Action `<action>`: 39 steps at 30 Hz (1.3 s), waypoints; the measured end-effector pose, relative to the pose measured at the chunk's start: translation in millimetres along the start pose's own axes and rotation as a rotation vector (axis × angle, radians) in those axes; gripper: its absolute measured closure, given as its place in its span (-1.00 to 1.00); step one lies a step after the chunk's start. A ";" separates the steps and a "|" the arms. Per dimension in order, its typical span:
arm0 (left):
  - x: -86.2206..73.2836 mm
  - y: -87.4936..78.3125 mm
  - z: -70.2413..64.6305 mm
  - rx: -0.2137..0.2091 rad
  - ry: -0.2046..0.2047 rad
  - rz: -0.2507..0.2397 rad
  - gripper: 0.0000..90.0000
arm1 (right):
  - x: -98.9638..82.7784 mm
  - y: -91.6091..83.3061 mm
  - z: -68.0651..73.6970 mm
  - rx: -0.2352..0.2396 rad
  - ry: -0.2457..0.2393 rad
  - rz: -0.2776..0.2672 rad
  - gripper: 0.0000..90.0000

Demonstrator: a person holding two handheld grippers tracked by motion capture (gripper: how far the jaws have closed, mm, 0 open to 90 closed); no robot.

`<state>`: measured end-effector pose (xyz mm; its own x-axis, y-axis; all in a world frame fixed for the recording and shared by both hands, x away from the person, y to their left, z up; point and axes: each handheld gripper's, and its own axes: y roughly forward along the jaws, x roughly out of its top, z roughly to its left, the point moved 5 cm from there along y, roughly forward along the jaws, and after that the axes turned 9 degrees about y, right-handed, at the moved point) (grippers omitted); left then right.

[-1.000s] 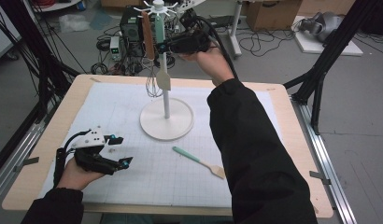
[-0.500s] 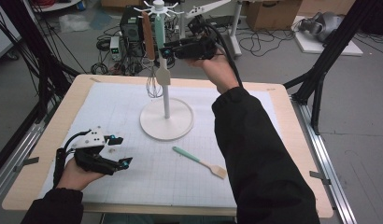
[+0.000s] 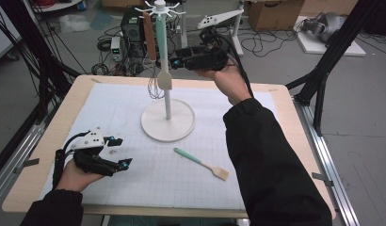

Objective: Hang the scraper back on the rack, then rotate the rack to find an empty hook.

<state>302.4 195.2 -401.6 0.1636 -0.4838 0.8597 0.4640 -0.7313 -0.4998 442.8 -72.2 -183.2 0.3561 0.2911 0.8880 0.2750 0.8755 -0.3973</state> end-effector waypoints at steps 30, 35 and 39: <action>1.0 -0.2 0.0 -0.004 0.003 0.000 -0.56 | 37.8 -31.9 -3.8 -0.025 -0.040 -0.092 0.99; 1.2 0.8 -0.6 -0.008 0.007 0.003 -0.56 | 47.8 -37.2 -7.3 -0.027 -0.037 -0.115 0.99; 1.2 0.5 -0.6 -0.008 0.004 -0.002 -0.56 | 55.8 -40.3 -8.5 -0.048 -0.042 -0.119 0.99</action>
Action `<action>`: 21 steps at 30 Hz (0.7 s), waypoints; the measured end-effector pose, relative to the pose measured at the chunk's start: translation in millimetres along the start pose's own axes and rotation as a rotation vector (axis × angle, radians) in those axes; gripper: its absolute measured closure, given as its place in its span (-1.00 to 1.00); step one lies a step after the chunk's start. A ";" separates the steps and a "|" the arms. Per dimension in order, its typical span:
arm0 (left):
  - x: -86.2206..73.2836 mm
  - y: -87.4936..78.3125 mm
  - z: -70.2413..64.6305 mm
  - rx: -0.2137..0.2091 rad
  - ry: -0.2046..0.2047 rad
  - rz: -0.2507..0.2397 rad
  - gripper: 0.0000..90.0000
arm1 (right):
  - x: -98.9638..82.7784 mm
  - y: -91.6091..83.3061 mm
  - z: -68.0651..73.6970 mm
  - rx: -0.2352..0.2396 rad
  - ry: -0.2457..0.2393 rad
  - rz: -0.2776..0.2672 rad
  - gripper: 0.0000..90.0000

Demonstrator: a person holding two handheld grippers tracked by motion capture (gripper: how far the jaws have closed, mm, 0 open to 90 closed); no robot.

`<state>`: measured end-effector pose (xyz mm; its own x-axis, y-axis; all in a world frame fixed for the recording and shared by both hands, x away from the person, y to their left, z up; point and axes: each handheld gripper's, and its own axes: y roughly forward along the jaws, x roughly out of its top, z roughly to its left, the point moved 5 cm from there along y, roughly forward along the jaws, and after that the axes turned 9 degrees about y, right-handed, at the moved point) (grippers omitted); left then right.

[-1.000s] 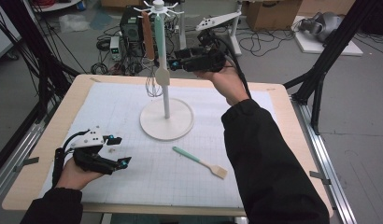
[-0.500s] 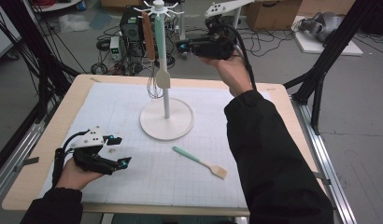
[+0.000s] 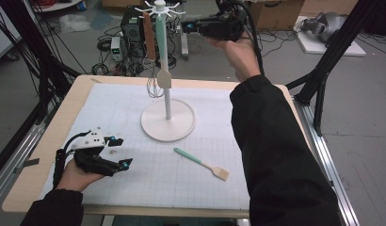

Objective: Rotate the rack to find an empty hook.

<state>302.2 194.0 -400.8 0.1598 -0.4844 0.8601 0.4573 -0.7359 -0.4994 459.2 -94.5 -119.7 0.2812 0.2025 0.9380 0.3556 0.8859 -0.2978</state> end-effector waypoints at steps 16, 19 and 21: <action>-0.4 -0.2 0.5 -0.006 -0.002 -0.001 -0.56 | 15.1 5.0 -3.5 -0.016 0.005 -0.027 0.99; -0.3 0.0 0.5 -0.007 0.001 -0.001 -0.56 | 15.5 8.3 -2.1 -0.005 0.005 -0.023 0.99; -0.1 -0.2 0.7 -0.007 0.002 -0.002 -0.56 | 15.5 9.9 -0.9 0.003 0.003 -0.020 0.99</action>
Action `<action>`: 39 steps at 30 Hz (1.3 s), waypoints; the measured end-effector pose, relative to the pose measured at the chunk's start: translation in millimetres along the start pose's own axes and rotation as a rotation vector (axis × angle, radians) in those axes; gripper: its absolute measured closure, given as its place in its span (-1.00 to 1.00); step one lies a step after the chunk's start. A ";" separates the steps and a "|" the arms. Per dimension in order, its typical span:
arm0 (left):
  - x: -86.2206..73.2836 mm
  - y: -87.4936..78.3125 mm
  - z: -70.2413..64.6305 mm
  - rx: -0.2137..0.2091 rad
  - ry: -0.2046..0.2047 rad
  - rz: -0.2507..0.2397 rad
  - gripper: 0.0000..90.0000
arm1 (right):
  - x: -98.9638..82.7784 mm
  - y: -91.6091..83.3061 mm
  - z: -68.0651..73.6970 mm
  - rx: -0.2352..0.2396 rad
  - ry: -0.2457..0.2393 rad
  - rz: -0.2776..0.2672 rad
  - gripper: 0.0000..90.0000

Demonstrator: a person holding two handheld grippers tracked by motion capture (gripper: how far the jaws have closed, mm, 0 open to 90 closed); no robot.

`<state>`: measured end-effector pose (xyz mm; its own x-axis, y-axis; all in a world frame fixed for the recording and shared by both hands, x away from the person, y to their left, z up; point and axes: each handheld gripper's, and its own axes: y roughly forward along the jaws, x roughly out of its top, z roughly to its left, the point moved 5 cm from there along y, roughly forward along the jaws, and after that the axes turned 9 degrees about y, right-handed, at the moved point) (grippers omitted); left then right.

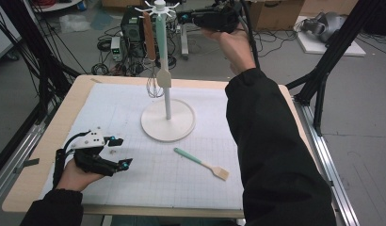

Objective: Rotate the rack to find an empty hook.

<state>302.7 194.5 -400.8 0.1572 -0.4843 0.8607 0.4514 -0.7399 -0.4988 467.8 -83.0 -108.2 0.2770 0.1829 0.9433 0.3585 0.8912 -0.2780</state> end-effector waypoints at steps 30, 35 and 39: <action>0.6 1.0 -1.8 -0.006 0.003 0.003 -0.55 | 1.6 21.3 18.0 0.068 -0.022 0.034 0.99; 0.7 1.0 -2.1 -0.008 0.005 0.003 -0.55 | 0.9 22.7 18.8 0.073 -0.022 0.040 0.99; 1.4 1.5 -2.8 -0.009 0.005 0.002 -0.55 | 0.8 20.8 21.3 0.080 -0.027 0.036 0.99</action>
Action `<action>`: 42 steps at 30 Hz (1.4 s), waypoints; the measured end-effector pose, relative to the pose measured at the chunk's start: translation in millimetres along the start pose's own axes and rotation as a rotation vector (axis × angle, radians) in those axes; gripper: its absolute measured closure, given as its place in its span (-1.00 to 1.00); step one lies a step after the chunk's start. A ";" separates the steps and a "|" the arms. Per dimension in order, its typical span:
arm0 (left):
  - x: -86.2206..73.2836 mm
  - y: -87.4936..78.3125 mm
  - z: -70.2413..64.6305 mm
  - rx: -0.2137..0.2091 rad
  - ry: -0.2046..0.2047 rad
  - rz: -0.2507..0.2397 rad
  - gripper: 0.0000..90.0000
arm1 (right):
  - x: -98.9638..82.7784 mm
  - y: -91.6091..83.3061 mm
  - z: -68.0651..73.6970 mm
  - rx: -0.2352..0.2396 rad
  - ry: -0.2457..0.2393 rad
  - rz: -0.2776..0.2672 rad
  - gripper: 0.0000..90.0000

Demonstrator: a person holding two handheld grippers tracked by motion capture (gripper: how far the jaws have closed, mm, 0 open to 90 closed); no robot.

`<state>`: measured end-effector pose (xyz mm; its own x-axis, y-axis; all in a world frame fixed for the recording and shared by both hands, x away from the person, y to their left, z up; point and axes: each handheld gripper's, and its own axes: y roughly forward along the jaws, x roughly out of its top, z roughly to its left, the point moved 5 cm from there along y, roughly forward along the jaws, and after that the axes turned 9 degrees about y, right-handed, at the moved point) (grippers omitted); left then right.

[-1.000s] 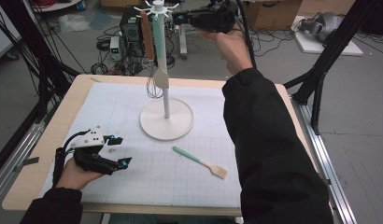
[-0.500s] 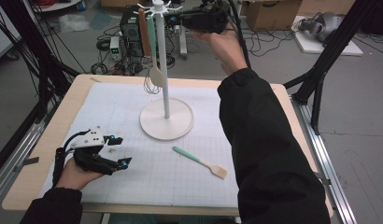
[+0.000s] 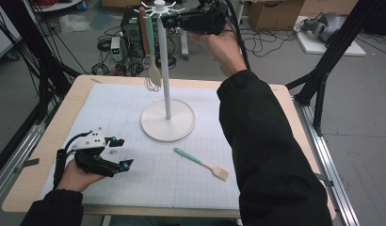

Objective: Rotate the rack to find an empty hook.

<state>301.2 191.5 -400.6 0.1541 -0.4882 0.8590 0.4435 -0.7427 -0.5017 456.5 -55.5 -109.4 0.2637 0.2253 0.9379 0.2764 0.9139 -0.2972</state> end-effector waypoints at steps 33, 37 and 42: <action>1.2 4.3 -1.8 -0.010 0.006 0.011 -0.55 | -82.6 -31.6 21.6 0.070 0.064 0.031 0.19; 0.9 4.2 -1.8 -0.010 0.006 0.011 -0.55 | -90.9 -35.2 24.0 0.069 0.065 0.035 0.15; 0.5 4.9 -1.8 -0.011 0.006 0.014 -0.55 | -100.0 -40.6 24.9 0.066 0.075 0.032 0.11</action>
<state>301.8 186.7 -402.9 0.1546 -0.5010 0.8515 0.4319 -0.7409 -0.5143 395.9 -106.7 -186.7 0.3408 0.2312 0.9113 0.2054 0.9276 -0.3122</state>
